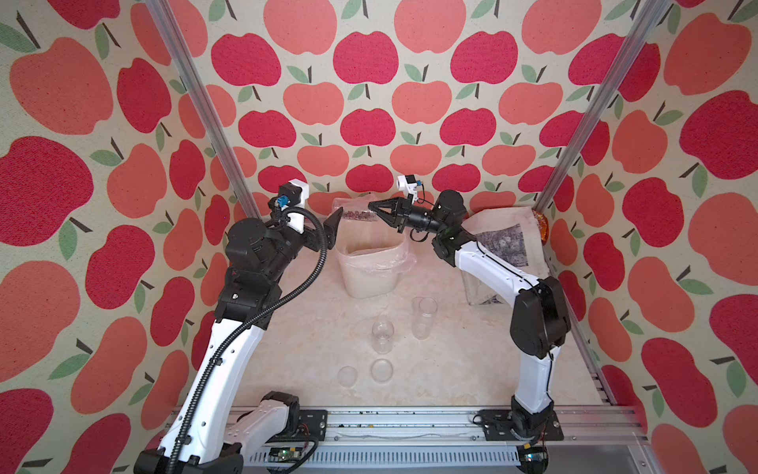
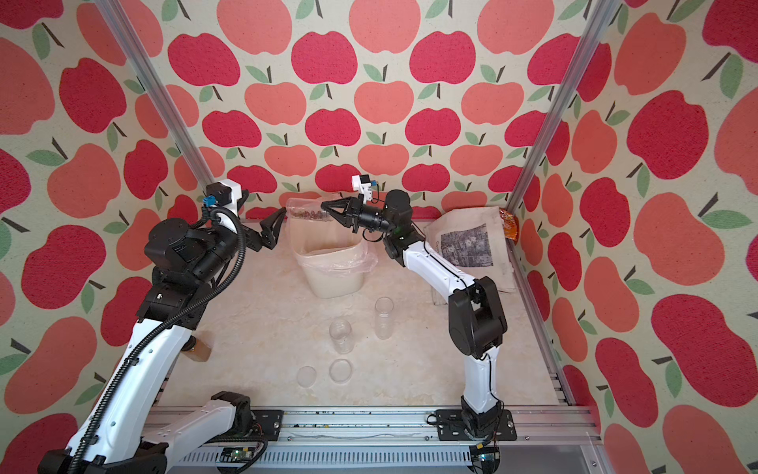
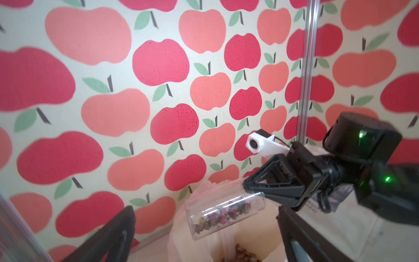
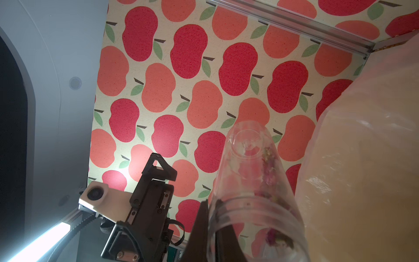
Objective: Empty the moldy dried flower tea in the jars
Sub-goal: Pour the moldy dried flower tea into the trash bin.
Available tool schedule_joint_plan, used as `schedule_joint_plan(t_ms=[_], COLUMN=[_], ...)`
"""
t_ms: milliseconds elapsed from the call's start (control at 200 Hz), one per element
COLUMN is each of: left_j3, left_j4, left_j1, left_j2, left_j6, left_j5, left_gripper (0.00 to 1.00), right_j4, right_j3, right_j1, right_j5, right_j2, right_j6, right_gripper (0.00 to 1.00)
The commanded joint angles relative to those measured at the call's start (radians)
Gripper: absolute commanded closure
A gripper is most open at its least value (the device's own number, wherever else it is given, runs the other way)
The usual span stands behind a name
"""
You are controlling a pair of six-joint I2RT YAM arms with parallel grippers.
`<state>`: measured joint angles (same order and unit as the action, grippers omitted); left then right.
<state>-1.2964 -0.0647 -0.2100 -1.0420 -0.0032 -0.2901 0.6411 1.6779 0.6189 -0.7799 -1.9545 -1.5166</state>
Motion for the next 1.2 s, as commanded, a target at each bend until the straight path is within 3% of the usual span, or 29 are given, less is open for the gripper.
schedule_joint_plan(t_ms=[0,140,340,675,861,1046,1196], left_j3=[-0.032,-0.035,-0.053,-0.048,-0.051,-0.05,-0.038], left_j4=[-0.082,-0.113,-0.075,0.046,0.099,0.142,0.176], left_j1=[0.042,0.11,0.144,0.141,0.117,0.096,0.09], left_j2=[-0.021,-0.077,-0.171,-0.279,-0.319,-0.354,-0.367], left_j6=[-0.587,-0.915,-1.105,-1.264,-1.302,-1.32,-1.331], left_j5=[0.044,-0.051,-0.168,-0.243,-0.247,-0.245,-0.241], left_gripper=[0.0,0.05,0.06,0.04,0.1,0.25,0.46], right_j4=[0.073,0.093,0.12,0.132,0.135,0.142,0.141], right_j3=[-0.021,-0.038,-0.035,0.006,0.027,0.039,0.03], right_j1=[-0.008,-0.002,0.02,0.055,0.068,0.07,0.07], right_j5=[0.021,0.026,0.035,0.036,0.04,0.044,0.047], right_j2=[0.04,0.051,0.049,0.016,-0.004,-0.021,-0.025], right_j6=[0.012,0.012,0.009,0.0,-0.002,-0.008,-0.004], right_gripper=[1.0,1.0,1.0,1.0,1.0,1.0,1.0])
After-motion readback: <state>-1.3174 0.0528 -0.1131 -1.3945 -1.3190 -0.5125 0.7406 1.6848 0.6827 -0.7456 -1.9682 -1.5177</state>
